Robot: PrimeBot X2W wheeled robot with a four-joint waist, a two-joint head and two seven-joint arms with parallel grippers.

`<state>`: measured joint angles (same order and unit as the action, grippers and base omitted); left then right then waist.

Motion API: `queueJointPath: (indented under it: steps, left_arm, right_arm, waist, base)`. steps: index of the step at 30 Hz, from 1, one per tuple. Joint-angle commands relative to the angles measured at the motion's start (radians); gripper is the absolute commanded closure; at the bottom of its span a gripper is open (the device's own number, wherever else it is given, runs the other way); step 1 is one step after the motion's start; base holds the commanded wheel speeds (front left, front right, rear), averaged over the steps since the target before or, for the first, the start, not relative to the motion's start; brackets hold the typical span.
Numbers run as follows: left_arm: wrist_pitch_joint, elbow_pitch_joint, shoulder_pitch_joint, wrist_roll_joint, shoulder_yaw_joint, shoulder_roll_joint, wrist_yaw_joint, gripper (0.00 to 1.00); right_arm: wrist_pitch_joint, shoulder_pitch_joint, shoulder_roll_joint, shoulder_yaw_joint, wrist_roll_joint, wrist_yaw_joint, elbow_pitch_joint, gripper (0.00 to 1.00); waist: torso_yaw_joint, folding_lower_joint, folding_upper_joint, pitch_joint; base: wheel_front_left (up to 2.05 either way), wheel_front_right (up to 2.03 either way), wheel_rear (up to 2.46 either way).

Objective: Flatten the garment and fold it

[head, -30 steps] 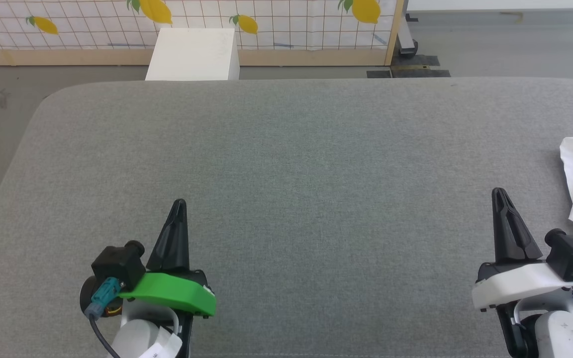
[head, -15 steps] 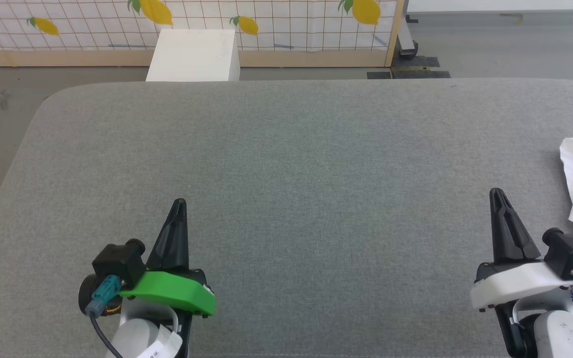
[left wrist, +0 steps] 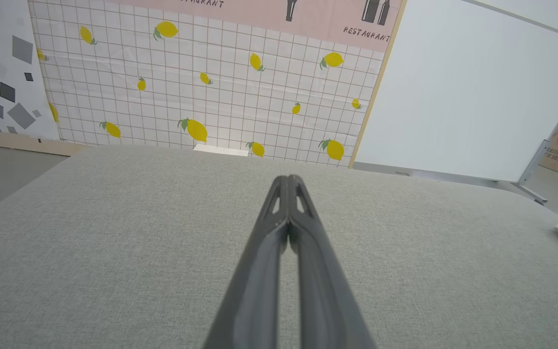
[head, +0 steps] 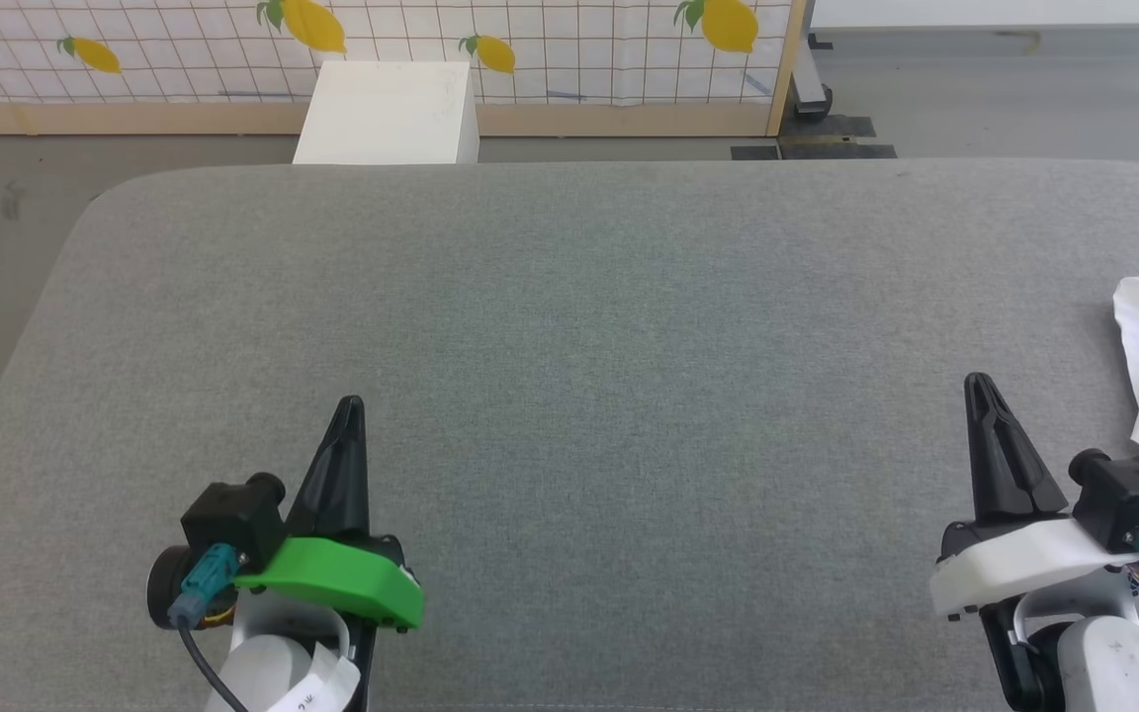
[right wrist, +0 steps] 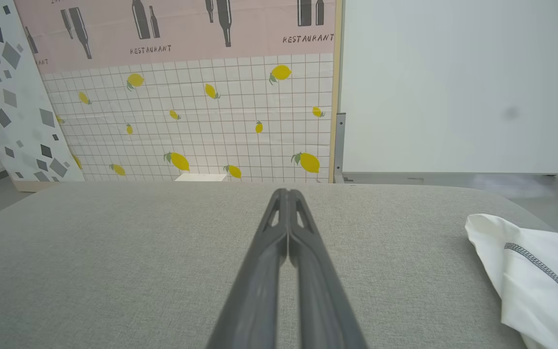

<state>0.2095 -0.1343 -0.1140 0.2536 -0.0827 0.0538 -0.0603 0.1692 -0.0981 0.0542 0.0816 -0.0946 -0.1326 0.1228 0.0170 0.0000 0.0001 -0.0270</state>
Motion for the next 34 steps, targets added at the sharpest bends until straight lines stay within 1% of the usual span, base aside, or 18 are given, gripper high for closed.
queueJointPath:
  steps: [1,34]
  left_arm:
    - [-0.007,0.006,0.020,-0.021,0.003,-0.001,0.006,1.00]
    - [-0.074,0.049,0.051,-0.098,0.030,-0.002,0.024,1.00]
  right_arm:
    - [-0.006,0.019,-0.001,-0.004,0.009,0.000,-0.009,1.00]
    - [-0.060,0.045,-0.002,-0.030,0.037,0.001,-0.046,1.00]
  waist:
    - [0.000,0.0000,-0.0001,0.000]
    - [-0.006,0.0000,-0.0001,0.009]
  base:
    - [0.00,0.00,0.00]
    - [0.00,0.00,0.00]
